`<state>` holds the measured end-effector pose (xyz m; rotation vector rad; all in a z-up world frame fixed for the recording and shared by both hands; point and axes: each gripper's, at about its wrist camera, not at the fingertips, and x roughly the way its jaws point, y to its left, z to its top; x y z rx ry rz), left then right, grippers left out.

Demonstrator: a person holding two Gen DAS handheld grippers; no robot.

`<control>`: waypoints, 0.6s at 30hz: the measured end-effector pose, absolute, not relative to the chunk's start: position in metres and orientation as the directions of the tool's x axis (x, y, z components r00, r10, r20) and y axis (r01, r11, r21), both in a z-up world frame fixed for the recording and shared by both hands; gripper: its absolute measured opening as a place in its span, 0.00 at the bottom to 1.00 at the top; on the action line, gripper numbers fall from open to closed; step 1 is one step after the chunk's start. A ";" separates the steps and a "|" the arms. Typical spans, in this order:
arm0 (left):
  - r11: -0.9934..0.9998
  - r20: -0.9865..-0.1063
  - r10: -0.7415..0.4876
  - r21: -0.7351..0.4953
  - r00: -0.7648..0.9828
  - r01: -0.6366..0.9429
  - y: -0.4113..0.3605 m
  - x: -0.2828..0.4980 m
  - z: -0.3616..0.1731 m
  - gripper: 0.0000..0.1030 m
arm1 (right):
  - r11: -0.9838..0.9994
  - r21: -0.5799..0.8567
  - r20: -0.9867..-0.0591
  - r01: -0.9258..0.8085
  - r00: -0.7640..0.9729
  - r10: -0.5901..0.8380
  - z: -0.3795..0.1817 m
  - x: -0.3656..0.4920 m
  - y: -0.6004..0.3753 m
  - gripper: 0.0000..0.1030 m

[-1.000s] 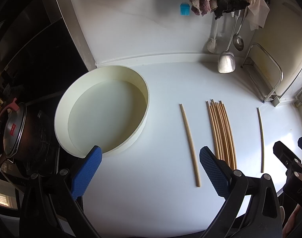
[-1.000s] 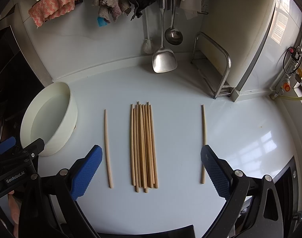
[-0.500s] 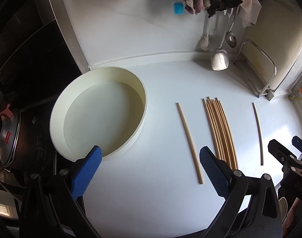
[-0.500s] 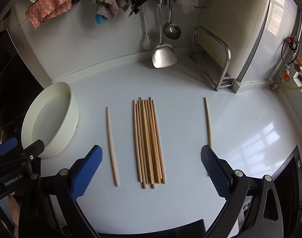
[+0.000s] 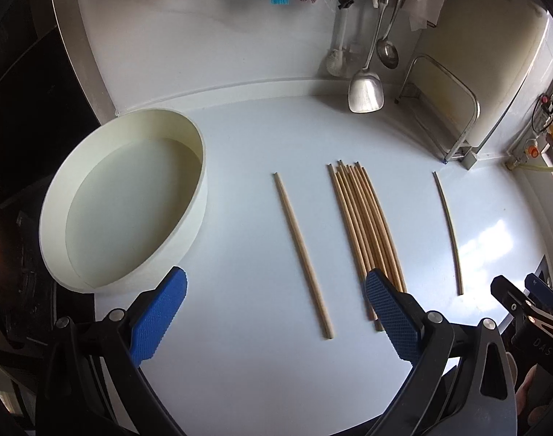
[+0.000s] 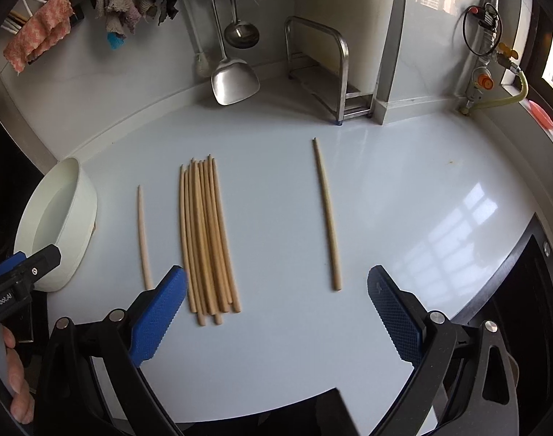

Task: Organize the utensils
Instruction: 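Lower the right tool onto a loose chopstick and close it while the left tool grasps the other loose chopstick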

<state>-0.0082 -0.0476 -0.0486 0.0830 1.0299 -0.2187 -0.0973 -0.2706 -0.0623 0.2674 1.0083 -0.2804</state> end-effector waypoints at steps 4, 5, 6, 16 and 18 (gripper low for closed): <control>0.986 -0.872 -0.081 0.000 0.482 0.164 -0.062 -0.012 -0.065 0.94 | 0.946 0.104 -0.847 0.308 0.525 -0.078 -0.075 -0.097 -0.297 0.92; 0.989 -0.875 -0.069 0.005 0.479 0.150 -0.064 -0.013 -0.069 0.94 | 0.946 0.116 -0.845 0.304 0.531 -0.067 -0.079 -0.096 -0.305 0.92; 0.991 -0.878 -0.057 0.009 0.474 0.136 -0.067 -0.014 -0.074 0.94 | 0.945 0.128 -0.842 0.302 0.537 -0.058 -0.084 -0.095 -0.313 0.92; 0.997 -0.859 0.003 0.041 0.512 0.063 -0.069 0.007 -0.104 0.94 | 0.943 0.077 -0.836 0.322 0.536 -0.115 -0.125 -0.071 -0.348 0.92; 0.998 -0.853 -0.015 0.022 0.522 0.063 -0.067 0.014 -0.116 0.94 | 0.939 0.066 -0.834 0.338 0.536 -0.134 -0.135 -0.065 -0.350 0.92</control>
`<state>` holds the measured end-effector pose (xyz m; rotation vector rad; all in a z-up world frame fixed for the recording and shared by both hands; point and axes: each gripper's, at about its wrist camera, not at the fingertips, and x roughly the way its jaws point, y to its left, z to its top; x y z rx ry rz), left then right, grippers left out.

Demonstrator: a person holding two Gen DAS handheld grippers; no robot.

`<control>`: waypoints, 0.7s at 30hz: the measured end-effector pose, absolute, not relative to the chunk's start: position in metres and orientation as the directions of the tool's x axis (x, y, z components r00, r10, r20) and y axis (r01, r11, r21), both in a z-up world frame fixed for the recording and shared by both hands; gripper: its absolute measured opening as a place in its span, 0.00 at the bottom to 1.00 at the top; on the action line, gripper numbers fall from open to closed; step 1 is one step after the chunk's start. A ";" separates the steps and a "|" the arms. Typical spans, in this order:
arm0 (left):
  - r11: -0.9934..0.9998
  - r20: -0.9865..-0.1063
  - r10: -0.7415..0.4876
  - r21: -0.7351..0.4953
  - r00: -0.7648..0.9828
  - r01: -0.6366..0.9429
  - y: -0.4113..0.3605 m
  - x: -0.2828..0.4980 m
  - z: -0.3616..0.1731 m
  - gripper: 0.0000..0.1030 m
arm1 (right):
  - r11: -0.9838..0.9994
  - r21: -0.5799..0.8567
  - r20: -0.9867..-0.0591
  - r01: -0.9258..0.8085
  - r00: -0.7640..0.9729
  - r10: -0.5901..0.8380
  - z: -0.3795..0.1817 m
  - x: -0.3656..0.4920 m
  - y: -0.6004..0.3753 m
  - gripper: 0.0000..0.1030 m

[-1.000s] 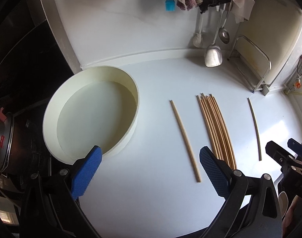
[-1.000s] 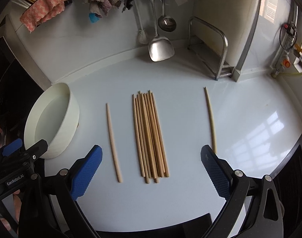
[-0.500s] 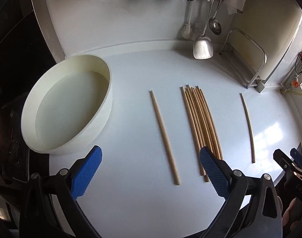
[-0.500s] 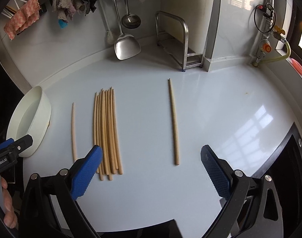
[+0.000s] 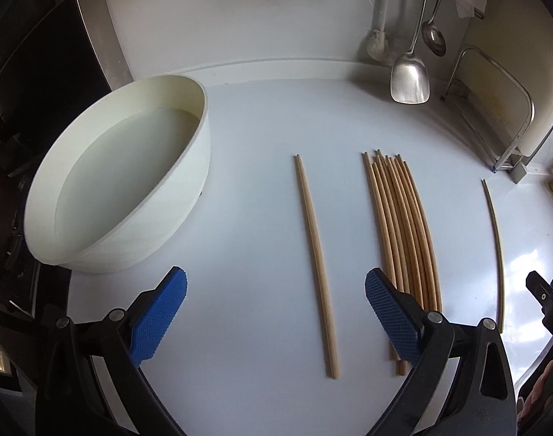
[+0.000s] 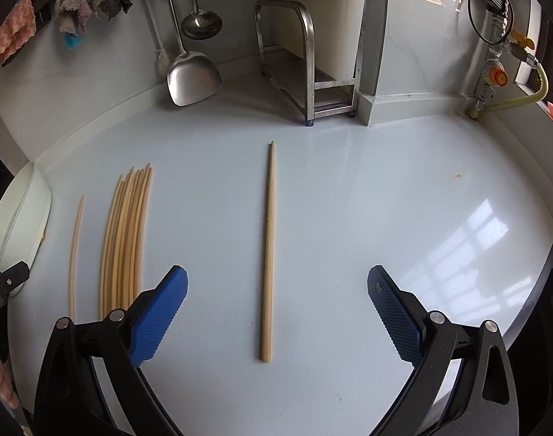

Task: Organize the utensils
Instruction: 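Lower the right tool onto a loose chopstick and close it while the left tool grasps the other loose chopstick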

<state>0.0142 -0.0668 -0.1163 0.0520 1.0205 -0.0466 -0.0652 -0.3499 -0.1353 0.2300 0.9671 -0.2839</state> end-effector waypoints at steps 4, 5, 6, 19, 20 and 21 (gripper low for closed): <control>0.997 -0.874 -0.009 0.029 0.485 0.071 -0.069 0.030 -0.147 0.94 | 0.923 0.021 -0.834 0.384 0.516 -0.196 -0.160 -0.053 -0.351 0.92; 0.997 -0.875 0.004 0.041 0.485 0.065 -0.069 0.031 -0.151 0.94 | 0.921 0.014 -0.835 0.389 0.512 -0.204 -0.165 -0.050 -0.351 0.92; 0.997 -0.873 0.012 0.046 0.487 0.059 -0.068 0.032 -0.154 0.94 | 0.919 0.006 -0.833 0.394 0.510 -0.213 -0.168 -0.048 -0.351 0.92; 0.999 -0.878 0.027 0.041 0.477 0.017 -0.066 0.044 -0.177 0.94 | 0.913 -0.035 -0.830 0.407 0.498 -0.254 -0.179 -0.039 -0.355 0.92; 0.999 -0.878 0.029 0.041 0.477 0.014 -0.066 0.045 -0.178 0.94 | 0.912 -0.044 -0.828 0.407 0.496 -0.261 -0.179 -0.039 -0.355 0.92; 0.999 -0.880 0.032 0.042 0.475 0.012 -0.067 0.046 -0.179 0.94 | 0.912 -0.054 -0.827 0.407 0.494 -0.269 -0.180 -0.039 -0.355 0.92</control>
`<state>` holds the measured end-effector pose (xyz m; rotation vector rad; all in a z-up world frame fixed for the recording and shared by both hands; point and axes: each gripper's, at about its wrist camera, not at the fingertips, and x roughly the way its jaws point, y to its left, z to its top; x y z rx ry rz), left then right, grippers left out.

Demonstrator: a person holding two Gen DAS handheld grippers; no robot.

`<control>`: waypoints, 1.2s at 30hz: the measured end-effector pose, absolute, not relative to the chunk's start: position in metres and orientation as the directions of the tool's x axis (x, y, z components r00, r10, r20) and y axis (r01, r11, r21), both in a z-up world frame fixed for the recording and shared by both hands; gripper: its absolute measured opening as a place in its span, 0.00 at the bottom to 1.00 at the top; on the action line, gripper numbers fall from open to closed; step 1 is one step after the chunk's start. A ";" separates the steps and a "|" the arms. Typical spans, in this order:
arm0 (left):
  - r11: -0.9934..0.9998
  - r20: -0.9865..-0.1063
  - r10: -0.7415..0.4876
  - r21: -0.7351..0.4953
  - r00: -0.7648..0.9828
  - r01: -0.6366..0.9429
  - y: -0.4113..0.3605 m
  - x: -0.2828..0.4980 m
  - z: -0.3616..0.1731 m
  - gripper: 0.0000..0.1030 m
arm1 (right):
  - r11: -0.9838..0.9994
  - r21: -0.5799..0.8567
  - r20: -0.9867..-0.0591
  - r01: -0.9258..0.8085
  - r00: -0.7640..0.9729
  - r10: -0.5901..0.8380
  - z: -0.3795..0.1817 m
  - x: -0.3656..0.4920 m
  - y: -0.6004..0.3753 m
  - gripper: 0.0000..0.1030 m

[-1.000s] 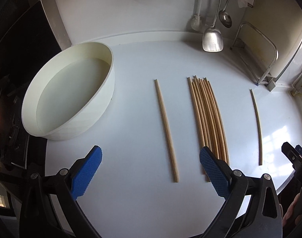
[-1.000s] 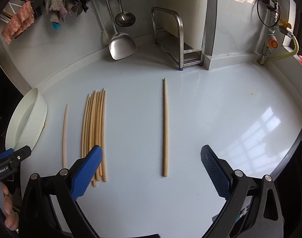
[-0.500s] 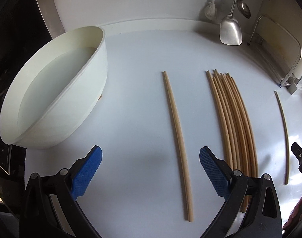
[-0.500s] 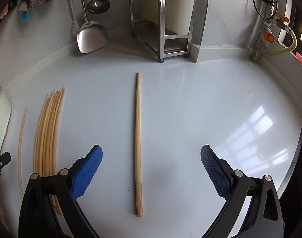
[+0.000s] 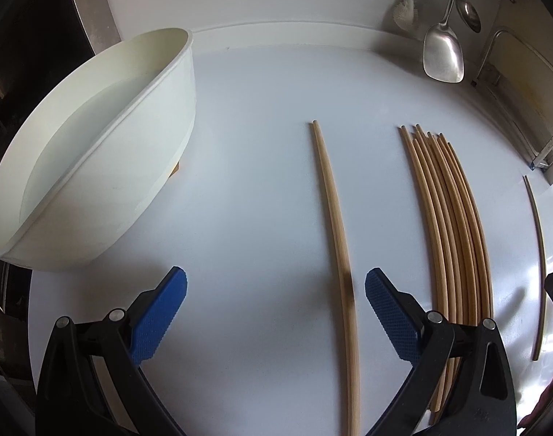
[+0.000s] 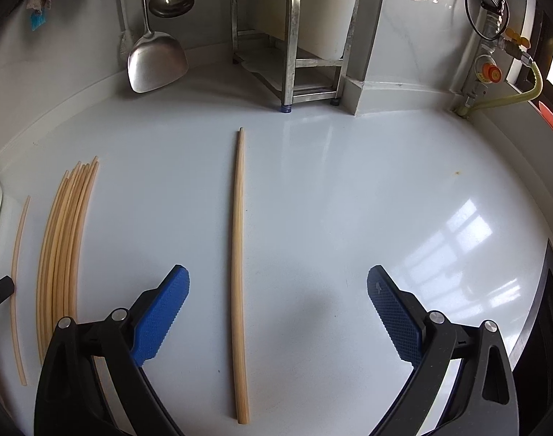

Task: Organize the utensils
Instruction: 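Lower the right tool onto a loose chopstick and close it while the left tool grasps the other loose chopstick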

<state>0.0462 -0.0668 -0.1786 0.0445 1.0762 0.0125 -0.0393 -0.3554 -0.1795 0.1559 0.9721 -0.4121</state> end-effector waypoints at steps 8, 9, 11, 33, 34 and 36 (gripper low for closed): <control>0.999 -0.884 0.037 0.042 0.465 0.000 -0.064 0.046 -0.184 0.94 | 0.913 -0.088 -0.825 0.398 0.485 -0.291 -0.185 -0.040 -0.356 0.91; 0.999 -0.885 0.033 0.036 0.464 -0.002 -0.064 0.046 -0.185 0.94 | 0.914 -0.089 -0.824 0.396 0.486 -0.291 -0.186 -0.040 -0.356 0.91; 1.000 -0.888 0.021 0.020 0.459 -0.007 -0.063 0.047 -0.186 0.94 | 0.914 -0.095 -0.826 0.394 0.482 -0.293 -0.188 -0.040 -0.355 0.91; 1.000 -0.878 0.012 0.008 0.479 -0.010 -0.072 0.042 -0.178 0.67 | 0.950 -0.026 -0.828 0.313 0.525 -0.195 -0.186 -0.039 -0.342 0.34; 1.000 -0.877 0.009 0.007 0.480 -0.006 -0.073 0.041 -0.177 0.59 | 0.951 -0.029 -0.828 0.307 0.525 -0.195 -0.186 -0.038 -0.340 0.30; 1.000 -0.876 0.006 0.007 0.482 0.000 -0.075 0.041 -0.175 0.46 | 0.956 -0.032 -0.829 0.293 0.527 -0.189 -0.185 -0.038 -0.336 0.23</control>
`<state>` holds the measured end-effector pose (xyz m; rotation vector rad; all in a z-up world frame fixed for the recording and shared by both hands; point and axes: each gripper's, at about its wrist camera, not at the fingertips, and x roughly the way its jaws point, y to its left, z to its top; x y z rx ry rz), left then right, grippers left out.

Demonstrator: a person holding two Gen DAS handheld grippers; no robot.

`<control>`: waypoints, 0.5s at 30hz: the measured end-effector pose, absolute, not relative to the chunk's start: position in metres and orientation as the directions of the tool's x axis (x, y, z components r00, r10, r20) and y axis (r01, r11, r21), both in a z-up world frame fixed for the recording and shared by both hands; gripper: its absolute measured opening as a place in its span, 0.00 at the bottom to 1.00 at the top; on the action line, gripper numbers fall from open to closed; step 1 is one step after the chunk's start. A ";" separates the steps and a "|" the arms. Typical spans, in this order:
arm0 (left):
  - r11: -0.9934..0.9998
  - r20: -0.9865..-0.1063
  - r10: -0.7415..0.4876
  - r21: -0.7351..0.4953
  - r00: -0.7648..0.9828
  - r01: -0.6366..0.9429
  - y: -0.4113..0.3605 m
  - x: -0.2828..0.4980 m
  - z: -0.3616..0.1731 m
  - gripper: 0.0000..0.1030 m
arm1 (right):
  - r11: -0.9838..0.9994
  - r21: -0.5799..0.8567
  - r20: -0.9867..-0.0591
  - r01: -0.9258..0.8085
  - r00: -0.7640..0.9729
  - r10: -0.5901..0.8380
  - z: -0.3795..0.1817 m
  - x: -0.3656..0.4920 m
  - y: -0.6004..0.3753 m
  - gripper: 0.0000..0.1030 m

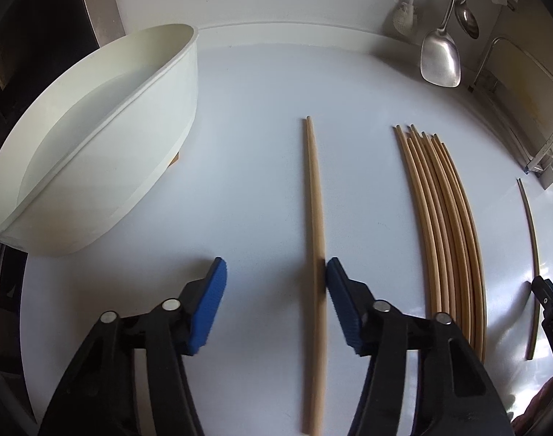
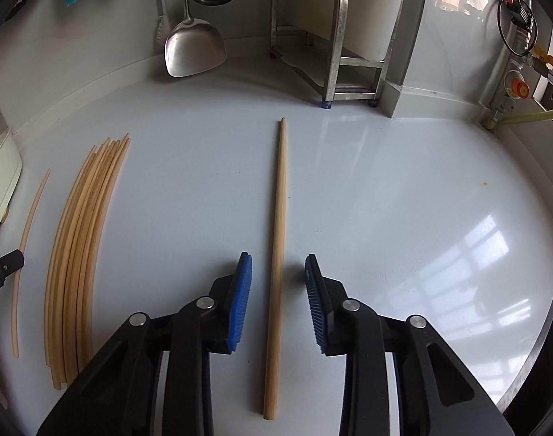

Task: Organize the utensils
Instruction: 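Lower the right tool onto a loose chopstick and close it while the left tool grasps the other loose chopstick, then carry the held chopsticks into the white basin and open both tools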

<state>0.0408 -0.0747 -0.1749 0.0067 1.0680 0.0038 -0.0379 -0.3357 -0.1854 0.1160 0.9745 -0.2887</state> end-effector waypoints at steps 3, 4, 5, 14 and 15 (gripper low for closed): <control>1.000 -0.879 0.000 0.003 0.478 0.006 -0.075 0.038 -0.173 0.21 | 0.961 -0.046 -0.827 0.272 0.530 -0.189 -0.185 -0.037 -0.329 0.12; 1.000 -0.880 -0.003 0.002 0.475 0.010 -0.076 0.038 -0.173 0.13 | 0.964 -0.049 -0.827 0.262 0.530 -0.187 -0.185 -0.037 -0.327 0.07; 1.000 -0.881 -0.006 0.001 0.473 0.014 -0.076 0.038 -0.172 0.09 | 0.965 -0.058 -0.828 0.255 0.528 -0.189 -0.185 -0.036 -0.325 0.06; 0.997 -0.898 -0.077 -0.083 0.434 0.006 -0.067 0.028 -0.167 0.07 | 0.969 0.025 -0.844 0.246 0.524 -0.112 -0.179 -0.040 -0.328 0.06; 0.997 -0.897 -0.077 -0.083 0.434 0.005 -0.068 0.025 -0.165 0.07 | 0.970 0.030 -0.845 0.243 0.525 -0.106 -0.177 -0.041 -0.328 0.06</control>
